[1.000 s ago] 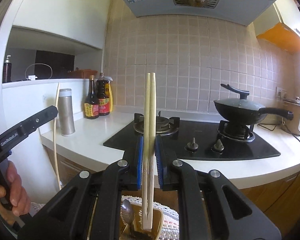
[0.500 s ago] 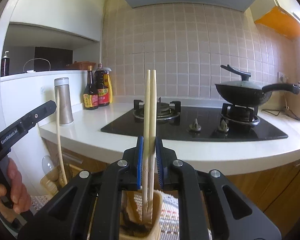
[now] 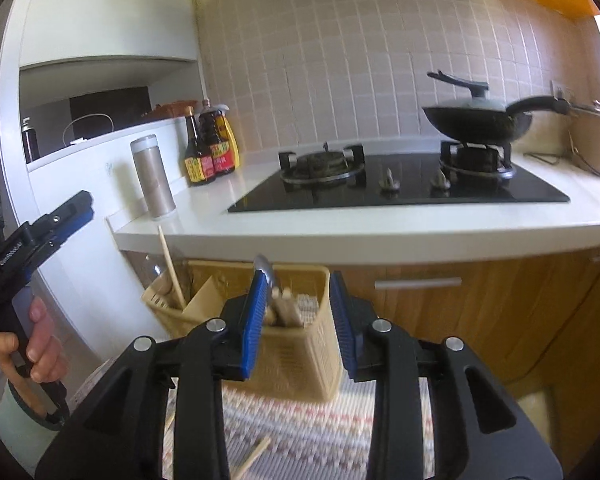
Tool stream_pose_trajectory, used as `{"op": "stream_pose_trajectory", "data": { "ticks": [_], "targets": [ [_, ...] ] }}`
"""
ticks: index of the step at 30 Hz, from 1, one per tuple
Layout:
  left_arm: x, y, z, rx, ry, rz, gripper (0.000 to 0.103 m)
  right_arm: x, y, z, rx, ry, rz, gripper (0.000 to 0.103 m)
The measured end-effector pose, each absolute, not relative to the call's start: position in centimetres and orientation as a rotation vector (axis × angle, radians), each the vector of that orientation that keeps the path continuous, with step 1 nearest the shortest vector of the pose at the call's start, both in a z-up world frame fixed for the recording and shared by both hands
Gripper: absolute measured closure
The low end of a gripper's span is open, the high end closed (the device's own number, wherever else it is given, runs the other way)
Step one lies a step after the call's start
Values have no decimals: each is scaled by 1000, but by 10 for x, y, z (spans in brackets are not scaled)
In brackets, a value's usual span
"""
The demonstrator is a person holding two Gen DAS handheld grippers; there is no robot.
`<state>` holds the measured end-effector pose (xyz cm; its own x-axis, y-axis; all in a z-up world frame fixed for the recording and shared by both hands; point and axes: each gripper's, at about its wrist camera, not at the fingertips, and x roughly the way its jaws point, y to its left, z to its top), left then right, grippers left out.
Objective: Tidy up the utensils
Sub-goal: 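Lift the chopsticks over the yellow basket and drop them in with both tools, then grasp a chopstick with the right tool while the left grasps another chopstick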
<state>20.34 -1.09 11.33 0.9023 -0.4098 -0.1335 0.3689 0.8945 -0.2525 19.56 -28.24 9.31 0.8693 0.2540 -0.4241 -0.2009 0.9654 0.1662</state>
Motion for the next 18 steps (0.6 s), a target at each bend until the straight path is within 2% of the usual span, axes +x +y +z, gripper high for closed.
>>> {"op": "stream_pose_trajectory", "data": {
  "ticks": [7,12,18],
  "targets": [
    [170,-2,125,-203,259,-433,43,167,-271,98,116,614,209,73],
    [159,-11,105,-128,438,-441,43,161,-251,75,148,839,221,73],
    [159,-25,55,-37,710,-440,43,157,-224,30,159,1072,263,73]
  ]
}}
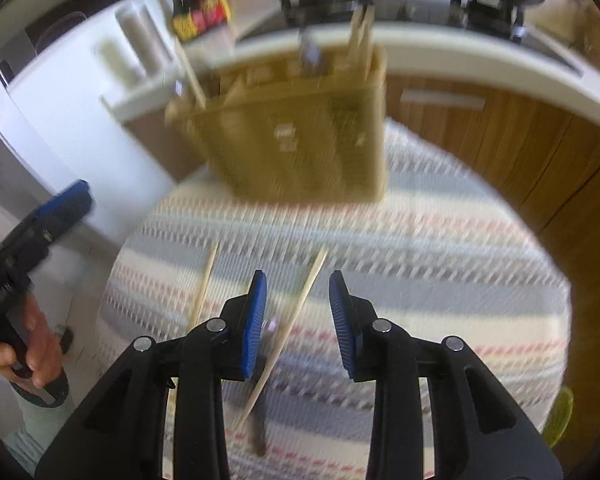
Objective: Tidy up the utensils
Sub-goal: 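Grasp a chopstick with the right tool while the left grasps another chopstick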
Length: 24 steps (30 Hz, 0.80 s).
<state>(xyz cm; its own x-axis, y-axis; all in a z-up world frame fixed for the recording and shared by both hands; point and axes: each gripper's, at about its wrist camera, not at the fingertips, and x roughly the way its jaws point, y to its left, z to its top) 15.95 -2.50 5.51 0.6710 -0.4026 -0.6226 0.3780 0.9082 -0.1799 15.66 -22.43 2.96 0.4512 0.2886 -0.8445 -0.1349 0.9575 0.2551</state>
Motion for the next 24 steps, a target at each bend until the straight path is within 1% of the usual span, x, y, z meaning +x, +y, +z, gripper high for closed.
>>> {"op": "stream_pose_trajectory", "data": {
  "ticks": [4,7,9,10,14,17,18,20,22,24],
  "targets": [
    [169,-32,14,8,905,-459,45,162,-215,1,216,1187,259,73],
    [174,-38,-15,63,999,-447,48,170,-213,-16,241,1247,241,73],
    [177,-42,-29,98,1049,-444,51,175,-210,-27,257,1283,229,74],
    [178,-44,-36,115,1070,-442,54,177,-209,-32,262,1298,221,74],
    [182,-51,-52,153,1102,-438,57,186,-201,-43,234,1315,178,74],
    [183,-58,-58,179,1112,-439,59,188,-190,-47,184,1322,169,82],
    [184,-60,-60,190,1116,-436,60,189,-185,-49,172,1326,168,83],
    [184,-65,-62,216,1127,-428,65,188,-175,-53,131,1339,167,85],
    [184,-69,-62,245,1122,-419,66,185,-163,-52,59,1325,158,86],
    [183,-72,-63,273,1120,-415,66,181,-155,-53,7,1321,154,90]
  ]
}}
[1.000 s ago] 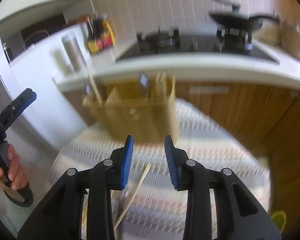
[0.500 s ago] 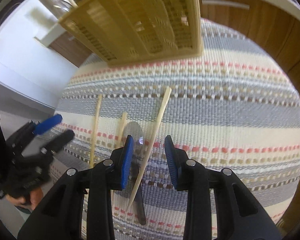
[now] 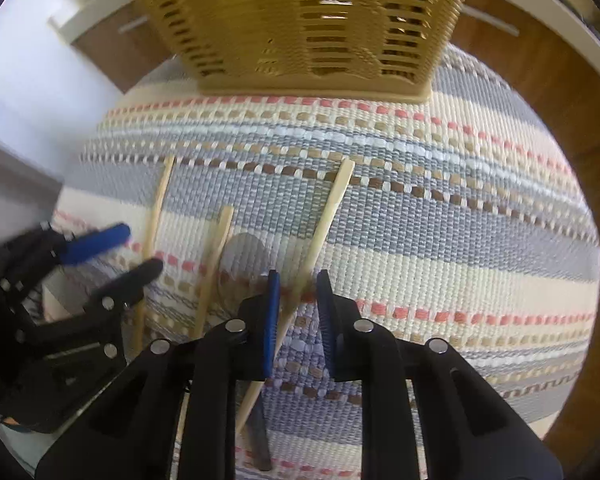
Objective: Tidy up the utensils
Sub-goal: 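Grasp a chopstick with the right tool while the left grasps another chopstick, then carry both chopsticks to the yellow basket and release them inside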
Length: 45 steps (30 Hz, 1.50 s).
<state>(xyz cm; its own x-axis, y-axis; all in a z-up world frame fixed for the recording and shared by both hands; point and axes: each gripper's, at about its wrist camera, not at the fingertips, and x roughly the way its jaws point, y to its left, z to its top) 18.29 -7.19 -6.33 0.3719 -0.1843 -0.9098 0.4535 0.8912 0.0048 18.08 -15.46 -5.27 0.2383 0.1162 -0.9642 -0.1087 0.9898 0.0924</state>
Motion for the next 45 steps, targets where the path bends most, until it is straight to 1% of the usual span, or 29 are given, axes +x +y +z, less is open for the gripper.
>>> {"op": "stream_pose_trajectory", "data": {
  "ticks": [1,2,3,4,10,19,21,23,26,29,30,32,33,38,42,45],
  "targets": [
    [183,-72,-64,280,1119,-416,67,179,-152,-53,-5,1322,155,91],
    [183,-73,-63,283,1120,-419,73,177,-151,-54,-10,1324,157,94],
    [182,-73,-62,291,1119,-421,75,173,-145,-56,-11,1325,158,97],
    [182,-74,-62,306,1119,-426,86,171,-144,-57,-9,1329,160,98],
    [182,-78,-62,339,1126,-434,98,161,-159,-56,-20,1337,169,99],
    [184,-52,-59,271,1176,-495,98,160,-211,-49,-26,1347,138,98],
    [188,-51,-59,259,1195,-511,94,160,-215,-48,-9,1356,145,98],
    [192,-52,-58,266,1205,-526,87,160,-218,-46,-6,1365,154,97],
    [193,-59,-58,312,1213,-524,85,164,-213,-44,-25,1375,163,96],
    [194,-65,-58,362,1227,-522,85,166,-210,-42,-45,1393,176,96],
    [193,-68,-58,391,1222,-514,87,175,-202,-50,-52,1397,179,96],
    [191,-74,-58,430,1206,-488,99,176,-200,-50,-66,1402,188,96],
    [190,-75,-57,429,1200,-481,99,176,-201,-49,-67,1401,190,97],
    [187,-61,-35,280,1105,-491,99,175,-200,-49,-31,1358,211,99],
    [177,-51,9,195,968,-513,99,161,-206,-21,-30,1280,243,99],
    [169,-46,47,143,850,-527,99,153,-205,13,-36,1181,284,99]
  ]
}}
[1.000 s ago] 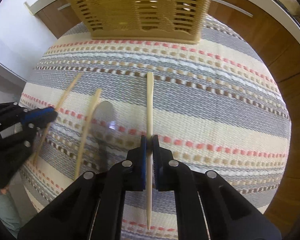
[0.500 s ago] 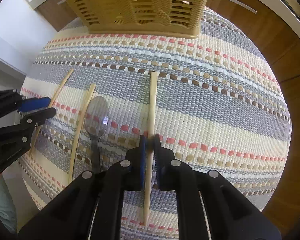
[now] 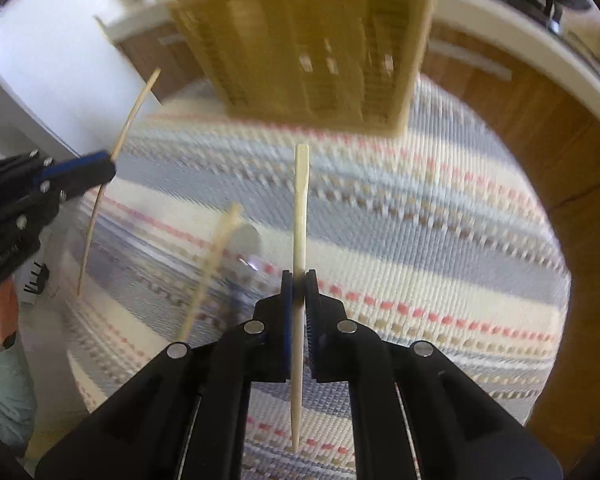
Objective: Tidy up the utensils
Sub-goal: 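Carry both chopsticks to the yellow basket and release them inside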
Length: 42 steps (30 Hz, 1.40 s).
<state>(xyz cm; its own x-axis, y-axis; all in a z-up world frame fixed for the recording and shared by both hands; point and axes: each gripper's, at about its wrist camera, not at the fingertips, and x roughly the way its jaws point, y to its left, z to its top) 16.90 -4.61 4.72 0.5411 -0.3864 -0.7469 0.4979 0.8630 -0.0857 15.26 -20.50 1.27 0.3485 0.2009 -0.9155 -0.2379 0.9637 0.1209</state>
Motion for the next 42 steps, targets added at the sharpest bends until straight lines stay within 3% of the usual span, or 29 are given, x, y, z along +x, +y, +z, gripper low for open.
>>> {"op": "stream_pose_trajectory", "data": {
  "ticks": [10,17,32,42],
  "targets": [
    [157,-29,165,-90,428,-569,99,144,-212,127,44,788,377,99],
    [171,-46,195,-138,274,-560,99,164,-230,172,110,560,353,98],
    [239,-46,152,-235,155,-481,99,217,-251,190,127,218,168,98],
    [280,-48,117,-234,164,-454,99,266,-258,141,118,225,94,98]
  ]
}}
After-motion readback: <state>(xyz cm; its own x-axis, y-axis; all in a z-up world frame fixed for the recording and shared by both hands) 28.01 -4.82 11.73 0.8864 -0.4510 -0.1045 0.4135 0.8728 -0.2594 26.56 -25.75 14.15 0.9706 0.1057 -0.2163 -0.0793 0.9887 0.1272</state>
